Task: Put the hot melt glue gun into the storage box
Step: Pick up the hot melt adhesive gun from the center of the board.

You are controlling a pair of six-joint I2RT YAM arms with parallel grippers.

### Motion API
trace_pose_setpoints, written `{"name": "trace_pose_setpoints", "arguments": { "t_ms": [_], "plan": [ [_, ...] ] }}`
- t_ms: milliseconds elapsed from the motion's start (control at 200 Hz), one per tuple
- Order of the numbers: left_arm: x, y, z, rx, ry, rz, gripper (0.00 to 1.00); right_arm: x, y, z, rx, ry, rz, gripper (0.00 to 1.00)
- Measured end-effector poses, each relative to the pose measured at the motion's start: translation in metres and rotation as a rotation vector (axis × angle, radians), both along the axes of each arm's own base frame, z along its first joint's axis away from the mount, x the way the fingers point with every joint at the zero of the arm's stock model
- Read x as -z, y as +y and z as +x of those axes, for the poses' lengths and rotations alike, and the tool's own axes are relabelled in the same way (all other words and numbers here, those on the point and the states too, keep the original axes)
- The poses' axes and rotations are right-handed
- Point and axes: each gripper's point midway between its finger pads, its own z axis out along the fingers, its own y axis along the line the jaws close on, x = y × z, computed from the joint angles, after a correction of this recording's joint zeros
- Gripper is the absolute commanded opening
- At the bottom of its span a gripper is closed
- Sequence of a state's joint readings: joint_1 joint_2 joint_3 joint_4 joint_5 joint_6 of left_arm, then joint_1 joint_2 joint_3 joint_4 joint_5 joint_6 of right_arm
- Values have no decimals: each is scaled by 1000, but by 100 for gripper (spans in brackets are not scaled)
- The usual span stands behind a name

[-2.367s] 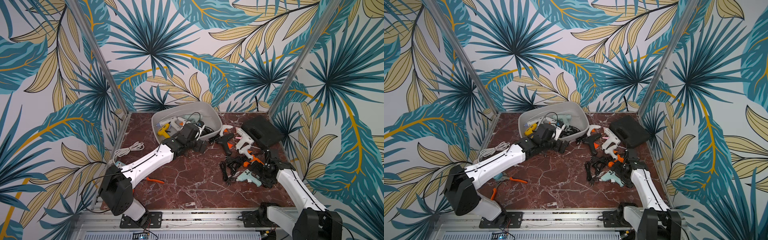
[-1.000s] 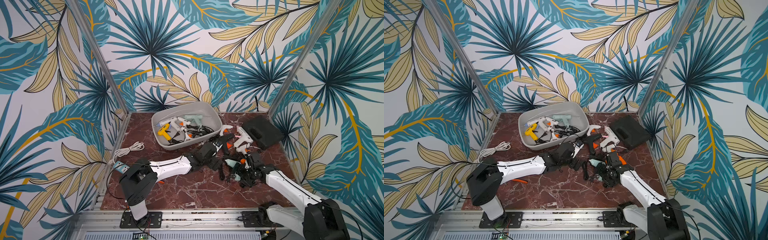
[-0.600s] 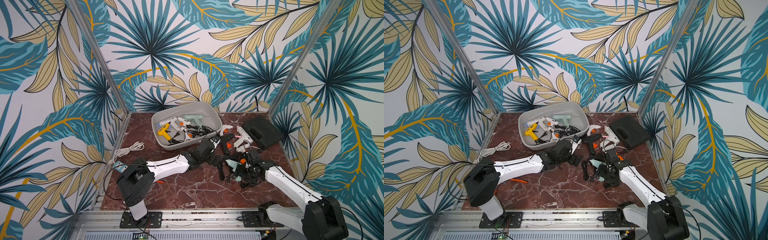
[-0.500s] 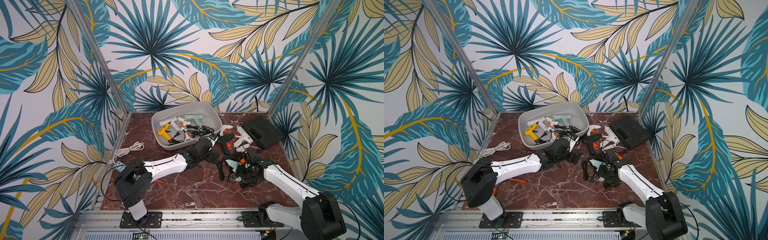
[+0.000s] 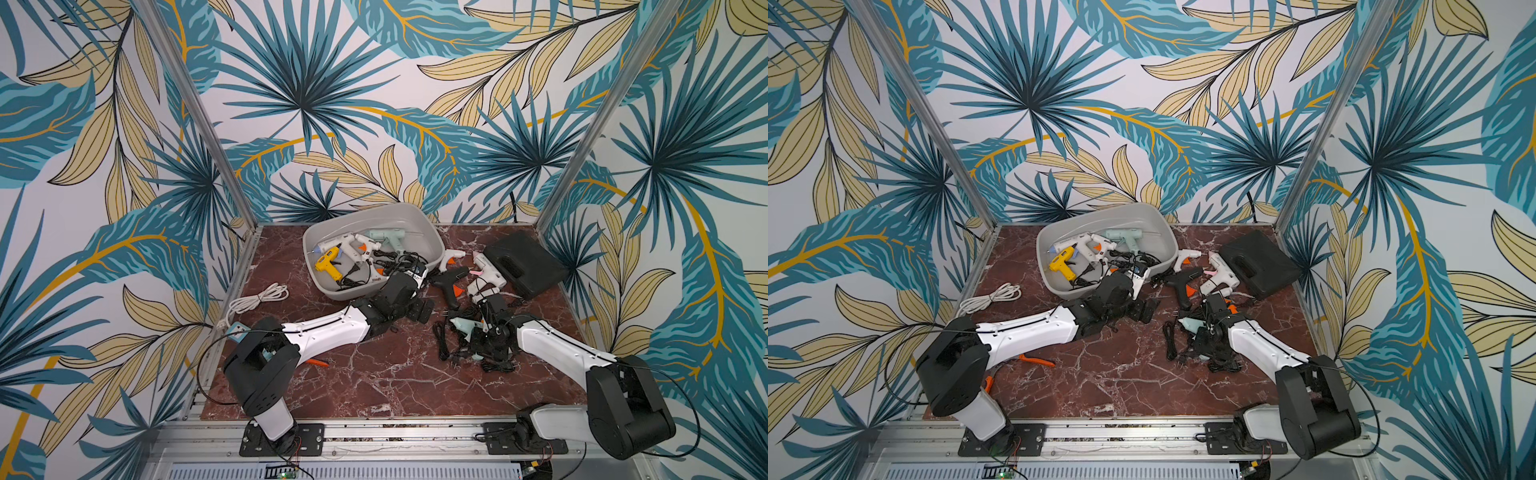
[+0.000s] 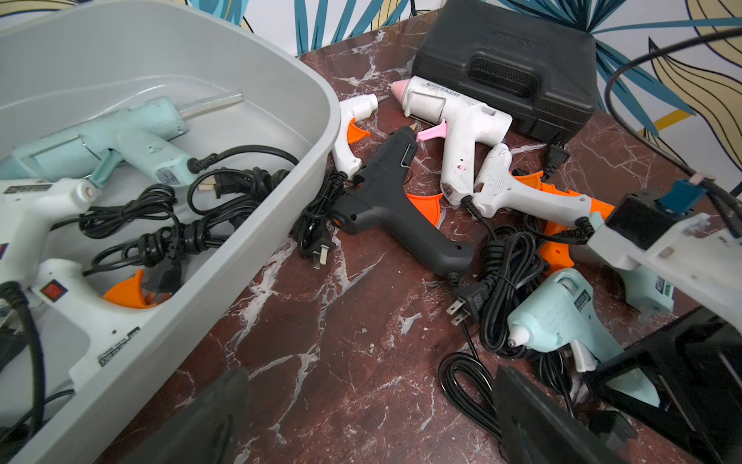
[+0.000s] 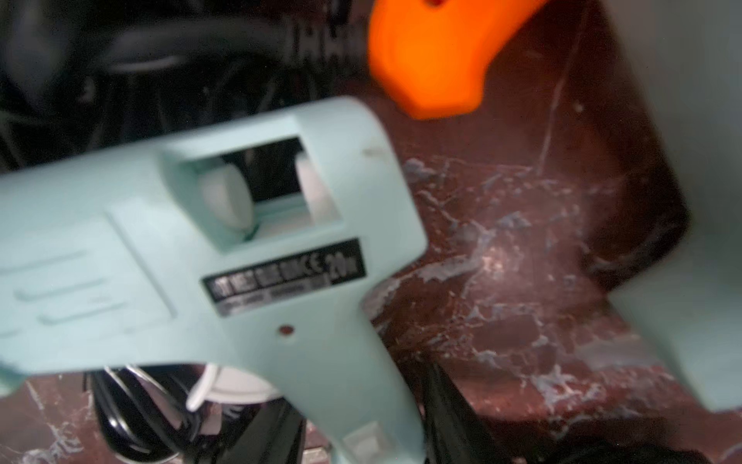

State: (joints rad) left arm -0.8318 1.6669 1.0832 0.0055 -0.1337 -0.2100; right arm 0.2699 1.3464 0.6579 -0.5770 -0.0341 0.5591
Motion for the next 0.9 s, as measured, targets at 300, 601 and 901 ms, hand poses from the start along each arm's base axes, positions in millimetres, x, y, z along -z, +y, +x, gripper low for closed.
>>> {"name": "trace_pose_setpoints", "arguments": {
  "t_ms": [300, 601, 901],
  "plan": [
    [-12, 18, 9, -109, -19, -21, 100, -28, -3, 1, -17, -60, -6, 20],
    [-40, 62, 15, -329, -15, -75, 100, -119, 6, 14, -42, -270, 21, 15],
    [-56, 104, 21, -475, -1, -110, 100, -198, 41, 61, -99, -409, 45, 15]
  ]
}}
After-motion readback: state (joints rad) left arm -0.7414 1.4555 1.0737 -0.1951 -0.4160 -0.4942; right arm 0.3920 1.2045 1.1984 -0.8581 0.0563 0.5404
